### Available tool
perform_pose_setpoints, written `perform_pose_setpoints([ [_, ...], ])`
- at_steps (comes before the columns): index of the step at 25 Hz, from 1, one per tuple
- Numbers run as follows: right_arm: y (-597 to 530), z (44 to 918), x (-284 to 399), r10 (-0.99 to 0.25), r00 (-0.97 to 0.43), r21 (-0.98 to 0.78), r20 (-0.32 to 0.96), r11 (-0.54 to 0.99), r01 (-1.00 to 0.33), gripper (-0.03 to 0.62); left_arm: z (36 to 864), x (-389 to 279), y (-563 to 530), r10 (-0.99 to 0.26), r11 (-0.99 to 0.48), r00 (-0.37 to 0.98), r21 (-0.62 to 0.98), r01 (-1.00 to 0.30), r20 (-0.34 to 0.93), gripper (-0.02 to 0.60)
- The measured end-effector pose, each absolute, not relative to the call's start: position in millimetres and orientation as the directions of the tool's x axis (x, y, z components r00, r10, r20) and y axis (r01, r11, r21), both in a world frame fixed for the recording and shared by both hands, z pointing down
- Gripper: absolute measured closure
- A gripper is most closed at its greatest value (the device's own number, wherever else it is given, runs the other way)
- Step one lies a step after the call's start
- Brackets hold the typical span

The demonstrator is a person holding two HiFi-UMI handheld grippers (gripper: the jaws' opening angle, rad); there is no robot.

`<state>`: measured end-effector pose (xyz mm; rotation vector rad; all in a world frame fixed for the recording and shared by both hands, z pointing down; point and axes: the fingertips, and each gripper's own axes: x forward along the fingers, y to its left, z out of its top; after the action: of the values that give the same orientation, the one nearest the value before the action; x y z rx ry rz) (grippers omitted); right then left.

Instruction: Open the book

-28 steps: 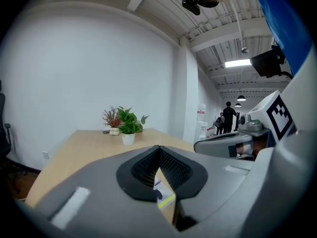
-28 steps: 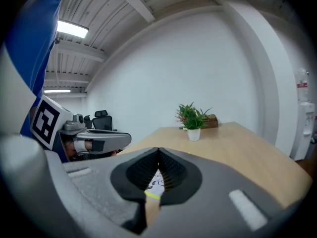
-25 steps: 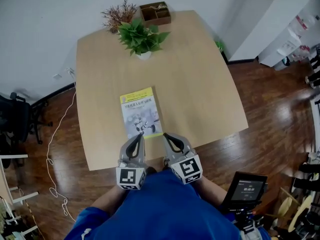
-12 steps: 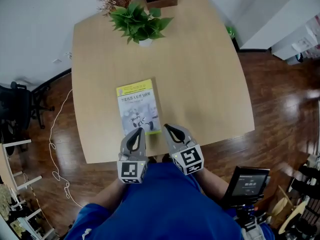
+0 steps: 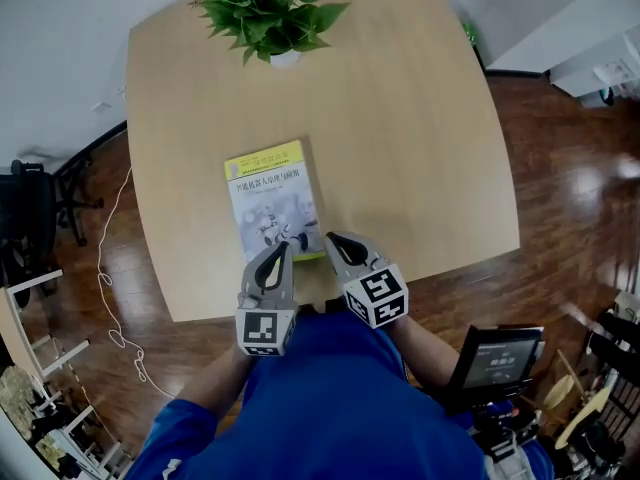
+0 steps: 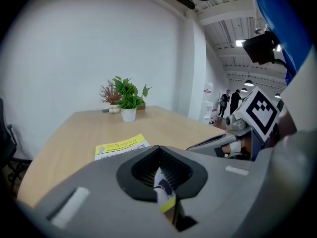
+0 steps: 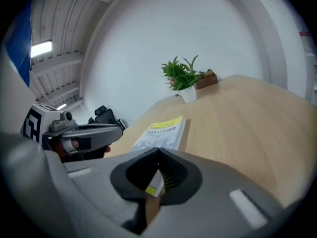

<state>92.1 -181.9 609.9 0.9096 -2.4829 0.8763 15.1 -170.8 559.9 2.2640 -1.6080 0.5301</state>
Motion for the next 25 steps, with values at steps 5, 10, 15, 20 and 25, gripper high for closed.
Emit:
perform_pose_setpoints([
  [5, -183, 632, 83, -0.391, -0.735, -0.465, 0.554, 0.587, -0.663, 0.584, 572, 9, -175, -0.818, -0.326, 0.303, 0.039, -0.945, 0.490, 0.574],
  [10, -180, 647, 73, -0.322, -0.740, -0.502, 0.591, 0.571, -0.649, 0.510, 577, 5, -179, -0.809, -0.333, 0.307, 0.039, -0.942, 0.502, 0.574],
  [15, -180, 664, 69, -0.284, -0.705, -0.494, 0.650, 0.546, -0.676, 0.510, 583, -1, -181, -0.796, -0.325, 0.303, 0.053, -0.944, 0.524, 0.574],
  [20, -182, 672, 67, -0.246, -0.689, -0.507, 0.682, 0.521, -0.687, 0.510, 583, -7, -185, -0.790, -0.315, 0.297, 0.060, -0.947, 0.536, 0.574],
  [25, -180, 679, 65, -0.213, -0.667, -0.507, 0.714, 0.500, -0.702, 0.510, 586, -13, -183, -0.790, -0.309, 0.298, 0.072, -0.948, 0.535, 0.574],
])
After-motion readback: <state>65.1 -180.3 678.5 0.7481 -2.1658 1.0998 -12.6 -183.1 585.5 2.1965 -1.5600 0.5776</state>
